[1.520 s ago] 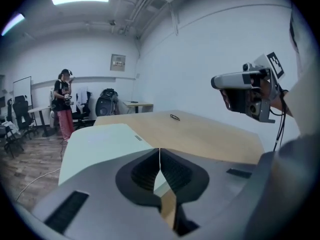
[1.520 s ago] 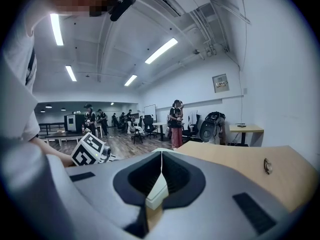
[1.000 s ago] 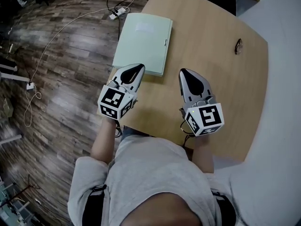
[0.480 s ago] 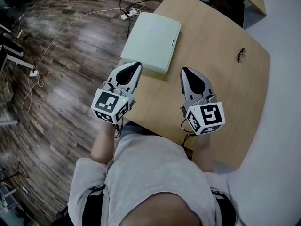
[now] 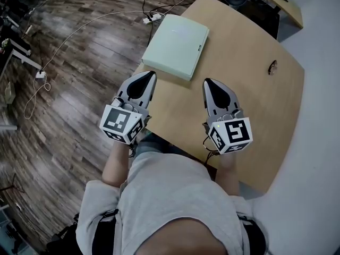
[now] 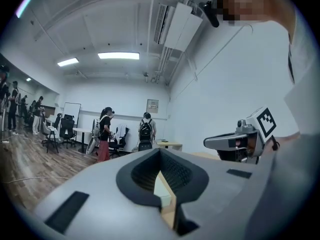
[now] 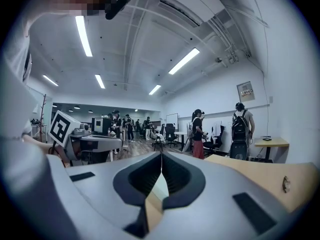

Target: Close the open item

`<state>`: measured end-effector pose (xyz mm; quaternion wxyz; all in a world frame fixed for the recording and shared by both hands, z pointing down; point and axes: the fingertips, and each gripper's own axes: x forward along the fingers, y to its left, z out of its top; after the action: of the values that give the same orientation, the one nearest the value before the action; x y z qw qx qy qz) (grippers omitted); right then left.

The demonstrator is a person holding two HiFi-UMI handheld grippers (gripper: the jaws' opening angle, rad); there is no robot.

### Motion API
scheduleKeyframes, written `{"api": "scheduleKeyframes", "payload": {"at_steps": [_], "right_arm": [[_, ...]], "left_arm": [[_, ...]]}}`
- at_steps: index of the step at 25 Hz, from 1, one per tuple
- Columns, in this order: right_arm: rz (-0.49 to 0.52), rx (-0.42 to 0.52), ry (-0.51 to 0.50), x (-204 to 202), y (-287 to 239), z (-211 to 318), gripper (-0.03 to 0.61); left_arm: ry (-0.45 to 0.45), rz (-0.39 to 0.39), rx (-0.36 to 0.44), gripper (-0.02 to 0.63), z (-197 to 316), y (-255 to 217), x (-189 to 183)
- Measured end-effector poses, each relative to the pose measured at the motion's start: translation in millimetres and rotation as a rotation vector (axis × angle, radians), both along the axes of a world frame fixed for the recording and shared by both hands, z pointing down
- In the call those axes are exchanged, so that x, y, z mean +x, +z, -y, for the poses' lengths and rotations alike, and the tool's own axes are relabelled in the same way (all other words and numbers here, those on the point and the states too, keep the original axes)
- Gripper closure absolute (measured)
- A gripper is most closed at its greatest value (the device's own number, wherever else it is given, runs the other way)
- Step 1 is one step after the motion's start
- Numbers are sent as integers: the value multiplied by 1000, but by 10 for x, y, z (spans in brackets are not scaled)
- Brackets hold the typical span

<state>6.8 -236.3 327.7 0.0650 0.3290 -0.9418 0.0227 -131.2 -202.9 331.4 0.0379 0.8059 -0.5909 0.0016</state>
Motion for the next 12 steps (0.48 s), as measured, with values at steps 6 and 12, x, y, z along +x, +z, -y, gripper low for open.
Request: {"api": "scheduleKeyframes", "payload": {"at_steps": [6, 12], "right_arm": [[8, 0, -20, -20, 4, -135, 568], [33, 10, -18, 3, -37, -184, 568]], "left_arm": [[-23, -6, 18, 598, -181, -37, 2], [-19, -7, 31, 598, -231, -52, 42]]}}
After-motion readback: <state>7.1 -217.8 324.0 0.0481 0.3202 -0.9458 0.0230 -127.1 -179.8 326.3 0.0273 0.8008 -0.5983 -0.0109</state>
